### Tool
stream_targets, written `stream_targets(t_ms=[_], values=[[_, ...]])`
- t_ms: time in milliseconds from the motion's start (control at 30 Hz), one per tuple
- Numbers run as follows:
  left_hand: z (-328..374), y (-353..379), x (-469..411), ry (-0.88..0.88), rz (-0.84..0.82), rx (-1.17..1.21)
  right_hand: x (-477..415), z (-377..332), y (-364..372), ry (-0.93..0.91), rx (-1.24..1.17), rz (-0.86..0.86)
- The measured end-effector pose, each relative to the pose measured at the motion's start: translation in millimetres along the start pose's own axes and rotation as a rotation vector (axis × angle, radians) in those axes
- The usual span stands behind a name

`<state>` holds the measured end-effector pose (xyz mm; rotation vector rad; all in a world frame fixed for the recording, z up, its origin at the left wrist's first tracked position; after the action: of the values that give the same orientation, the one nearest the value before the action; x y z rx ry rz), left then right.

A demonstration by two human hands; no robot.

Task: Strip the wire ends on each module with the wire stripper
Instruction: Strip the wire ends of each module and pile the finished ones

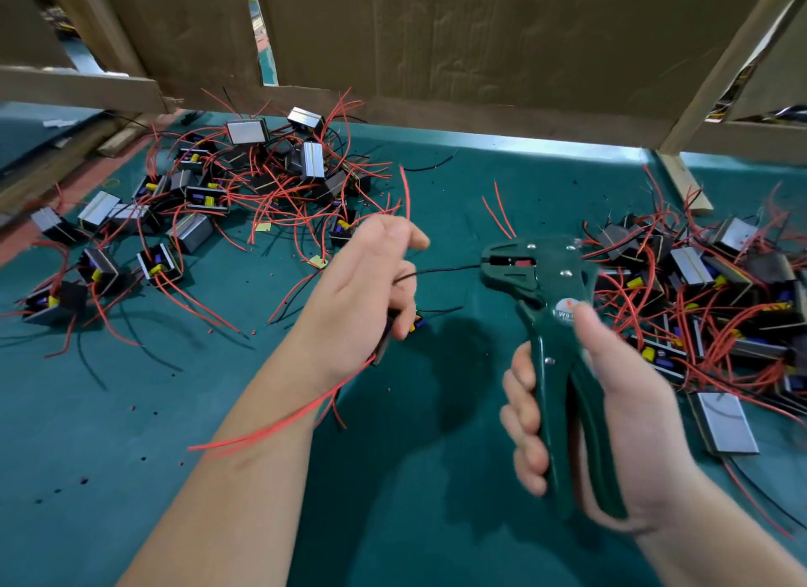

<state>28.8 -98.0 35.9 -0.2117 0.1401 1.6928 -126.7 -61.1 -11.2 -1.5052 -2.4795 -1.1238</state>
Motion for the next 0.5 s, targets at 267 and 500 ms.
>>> stream_targets(t_ms=[267,500], values=[[-6,0,-2,0.018,-0.036,-0.168,-1,-31,-21,-0.173,-0.106,-0.022],[3,4,-2,0.109,-0.055,-0.277,0,-19,-10,-0.065,-0.057,-0.205]])
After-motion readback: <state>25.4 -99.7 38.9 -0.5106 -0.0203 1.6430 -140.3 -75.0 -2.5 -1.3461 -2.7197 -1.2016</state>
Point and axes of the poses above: each hand's wrist, its own x-axis away from the middle knuckle, its own y-axis out of the palm, z = x × y, the point moved 8 cm from there along -x, towards the middle knuckle, and after that the axes turned 1 degree about z, right-handed, at the moved point
